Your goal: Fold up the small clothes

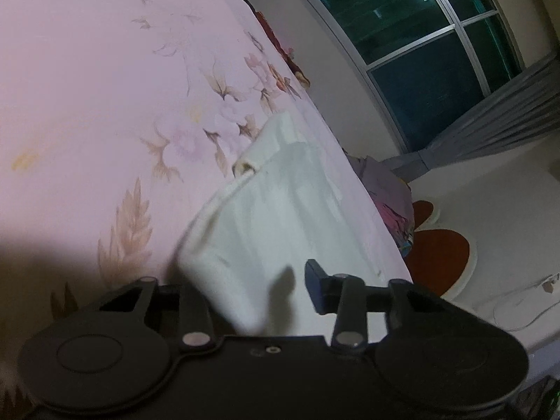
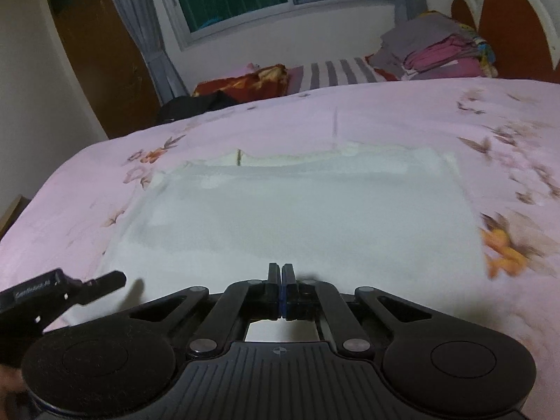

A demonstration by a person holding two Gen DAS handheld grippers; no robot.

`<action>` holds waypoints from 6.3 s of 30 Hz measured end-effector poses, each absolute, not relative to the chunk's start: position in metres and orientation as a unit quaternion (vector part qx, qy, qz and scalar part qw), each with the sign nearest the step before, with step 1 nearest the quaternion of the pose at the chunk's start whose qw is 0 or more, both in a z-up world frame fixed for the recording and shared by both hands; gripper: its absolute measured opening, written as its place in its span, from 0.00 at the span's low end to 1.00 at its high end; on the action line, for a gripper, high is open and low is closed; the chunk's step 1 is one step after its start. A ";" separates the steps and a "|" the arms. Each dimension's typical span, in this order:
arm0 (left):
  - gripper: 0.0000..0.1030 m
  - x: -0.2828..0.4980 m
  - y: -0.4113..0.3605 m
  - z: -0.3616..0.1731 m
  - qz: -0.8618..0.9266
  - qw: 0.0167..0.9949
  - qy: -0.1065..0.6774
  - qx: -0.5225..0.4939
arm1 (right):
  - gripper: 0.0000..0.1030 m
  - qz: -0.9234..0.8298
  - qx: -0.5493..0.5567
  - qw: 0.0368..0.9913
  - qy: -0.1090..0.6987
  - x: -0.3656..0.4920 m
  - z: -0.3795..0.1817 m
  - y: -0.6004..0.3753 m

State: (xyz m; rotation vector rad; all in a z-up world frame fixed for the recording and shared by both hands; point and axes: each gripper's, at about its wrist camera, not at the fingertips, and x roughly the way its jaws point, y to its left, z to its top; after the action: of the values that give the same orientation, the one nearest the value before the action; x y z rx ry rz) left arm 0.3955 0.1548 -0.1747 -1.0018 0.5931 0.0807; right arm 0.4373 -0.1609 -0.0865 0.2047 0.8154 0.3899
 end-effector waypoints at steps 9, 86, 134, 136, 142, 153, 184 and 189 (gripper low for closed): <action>0.15 0.378 0.151 -0.174 0.052 0.845 0.265 -0.461 | 0.00 0.188 0.087 0.888 0.412 0.469 -0.099 -0.131; 0.38 0.487 0.049 -0.111 -0.140 0.911 0.318 -0.222 | 0.40 0.219 0.257 0.822 0.458 0.514 -0.106 -0.276; 0.34 0.587 -0.010 -0.105 -0.241 0.897 0.356 -0.100 | 0.24 0.150 0.106 0.900 0.396 0.556 -0.083 -0.276; 0.34 0.601 -0.014 -0.109 -0.245 0.892 0.363 -0.114 | 0.23 0.151 0.102 0.898 0.401 0.573 -0.087 -0.271; 0.37 0.591 -0.042 -0.127 -0.268 0.889 0.368 -0.056 | 0.23 0.144 0.056 0.880 0.449 0.571 -0.102 -0.266; 0.42 0.564 -0.011 -0.100 -0.242 0.890 0.363 -0.132 | 0.24 0.138 0.081 0.898 0.409 0.552 -0.072 -0.284; 0.52 0.424 -0.014 -0.123 -0.174 0.889 0.419 -0.068 | 0.00 0.195 0.046 0.872 0.447 0.418 -0.072 -0.262; 0.55 0.381 -0.020 -0.134 -0.176 0.888 0.424 -0.040 | 0.00 0.191 -0.009 0.863 0.467 0.381 -0.103 -0.256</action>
State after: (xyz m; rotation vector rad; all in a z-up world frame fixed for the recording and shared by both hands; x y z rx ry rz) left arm 0.3806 -0.0195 -0.1342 -0.0834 0.8806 -0.3657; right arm 0.3814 -0.2558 -0.1033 -0.0192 0.9788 0.4012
